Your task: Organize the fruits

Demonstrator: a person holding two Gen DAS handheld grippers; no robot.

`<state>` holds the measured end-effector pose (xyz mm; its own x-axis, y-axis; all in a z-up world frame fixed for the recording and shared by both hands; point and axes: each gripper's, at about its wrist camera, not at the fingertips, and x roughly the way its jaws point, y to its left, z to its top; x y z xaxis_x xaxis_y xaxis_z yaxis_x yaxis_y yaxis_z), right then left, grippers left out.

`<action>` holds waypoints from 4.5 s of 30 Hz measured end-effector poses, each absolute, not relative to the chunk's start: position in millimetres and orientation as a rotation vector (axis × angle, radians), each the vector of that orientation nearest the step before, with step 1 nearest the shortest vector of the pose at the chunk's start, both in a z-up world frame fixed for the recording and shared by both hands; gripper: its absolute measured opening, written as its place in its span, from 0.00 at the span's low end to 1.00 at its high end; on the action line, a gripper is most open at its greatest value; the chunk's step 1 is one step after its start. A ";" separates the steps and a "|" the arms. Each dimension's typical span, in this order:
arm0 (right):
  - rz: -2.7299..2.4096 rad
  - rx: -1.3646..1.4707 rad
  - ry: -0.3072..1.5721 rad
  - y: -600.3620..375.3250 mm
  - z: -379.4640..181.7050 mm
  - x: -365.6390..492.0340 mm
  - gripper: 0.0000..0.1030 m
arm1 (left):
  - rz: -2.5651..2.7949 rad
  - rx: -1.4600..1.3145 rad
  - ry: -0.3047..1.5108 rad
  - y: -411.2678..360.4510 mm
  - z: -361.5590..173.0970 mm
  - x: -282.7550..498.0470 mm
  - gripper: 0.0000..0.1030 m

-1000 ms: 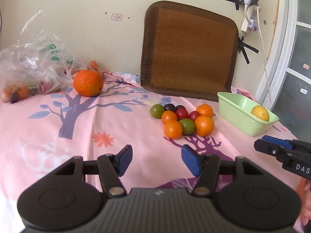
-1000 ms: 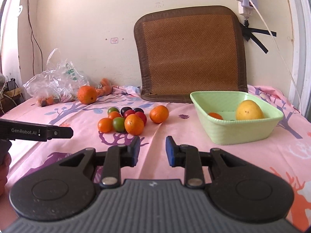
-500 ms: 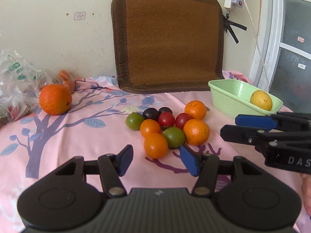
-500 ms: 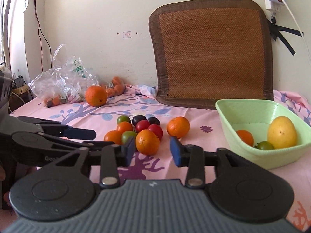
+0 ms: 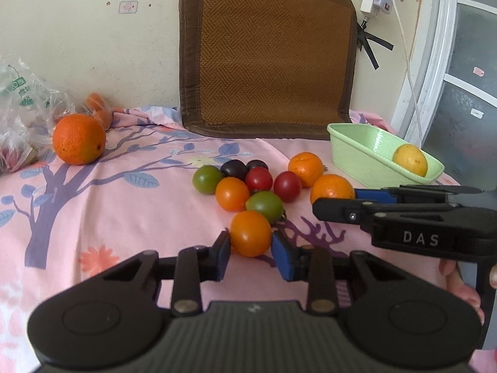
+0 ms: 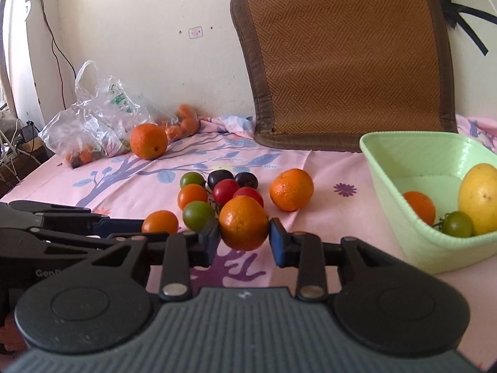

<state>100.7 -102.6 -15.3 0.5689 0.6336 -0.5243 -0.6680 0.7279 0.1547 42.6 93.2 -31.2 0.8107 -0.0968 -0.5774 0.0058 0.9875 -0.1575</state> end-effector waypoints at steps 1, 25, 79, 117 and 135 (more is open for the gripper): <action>0.764 -0.071 0.585 -107.9 -14.0 94.8 0.36 | -0.063 -0.155 0.627 90.0 -31.7 37.2 0.28; 0.683 -0.084 0.576 -161.5 -25.7 36.4 0.36 | -0.105 -0.050 0.609 40.4 -31.5 -22.5 0.36; 0.453 0.165 0.389 -237.3 -7.6 97.2 0.46 | -0.101 -0.097 0.592 -30.6 5.5 86.5 0.38; 0.233 0.300 0.476 -241.5 -27.2 35.8 0.51 | -0.108 -0.056 0.552 -9.7 -32.4 -2.0 0.41; 0.215 0.399 0.516 -255.5 -31.0 42.3 0.51 | -0.144 -0.020 0.536 -16.3 -32.3 -5.3 0.43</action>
<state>42.3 -255.5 -31.0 0.8499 0.2971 -0.4352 -0.0991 0.9012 0.4219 -5.3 -16.3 -32.3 0.8501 -0.1416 -0.5073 0.1313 0.9898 -0.0562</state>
